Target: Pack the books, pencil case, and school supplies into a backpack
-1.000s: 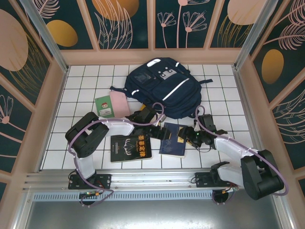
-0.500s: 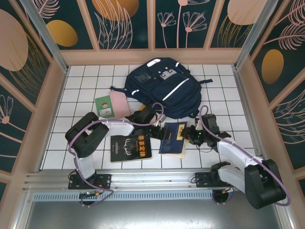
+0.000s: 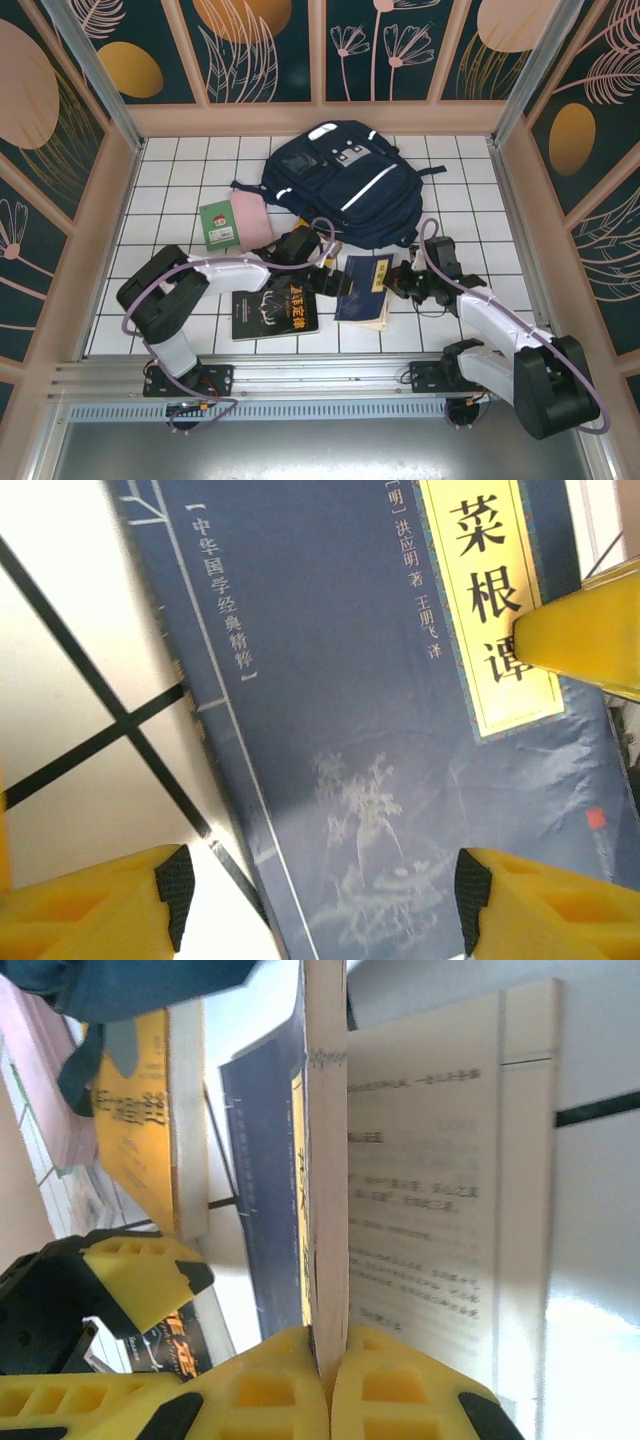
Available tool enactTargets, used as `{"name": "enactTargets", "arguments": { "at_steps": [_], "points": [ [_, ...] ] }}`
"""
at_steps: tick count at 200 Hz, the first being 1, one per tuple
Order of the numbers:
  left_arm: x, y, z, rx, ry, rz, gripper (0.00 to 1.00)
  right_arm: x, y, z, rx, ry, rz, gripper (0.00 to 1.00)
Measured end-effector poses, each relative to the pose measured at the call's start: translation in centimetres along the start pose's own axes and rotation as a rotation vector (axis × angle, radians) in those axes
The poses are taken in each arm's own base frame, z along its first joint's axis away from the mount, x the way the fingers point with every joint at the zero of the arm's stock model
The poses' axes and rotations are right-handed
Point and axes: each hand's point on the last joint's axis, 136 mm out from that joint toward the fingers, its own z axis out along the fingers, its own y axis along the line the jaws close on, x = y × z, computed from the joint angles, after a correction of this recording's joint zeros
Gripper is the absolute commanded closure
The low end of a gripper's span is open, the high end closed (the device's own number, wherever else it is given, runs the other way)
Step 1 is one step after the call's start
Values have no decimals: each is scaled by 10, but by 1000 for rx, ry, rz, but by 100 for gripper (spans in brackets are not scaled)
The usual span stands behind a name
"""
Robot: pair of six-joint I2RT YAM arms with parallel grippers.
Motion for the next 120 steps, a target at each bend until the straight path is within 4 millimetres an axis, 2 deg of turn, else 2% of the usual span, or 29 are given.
{"name": "enactTargets", "arguments": {
  "at_steps": [30, 61, 86, 120],
  "points": [
    [-14, 3, -28, 36, -94, -72, 27, -10, 24, -18, -81, -45, -40, 100],
    [-19, 15, -30, 94, -117, -180, 26, -16, 45, -38, -196, -81, -43, 100],
    [-25, 2, -30, 169, -123, -203, 26, -17, 62, -50, -270, -100, -57, 100],
    [-44, -28, -36, 320, -160, -214, 27, -19, 79, -60, -346, -113, -59, 100]
  ]
}}
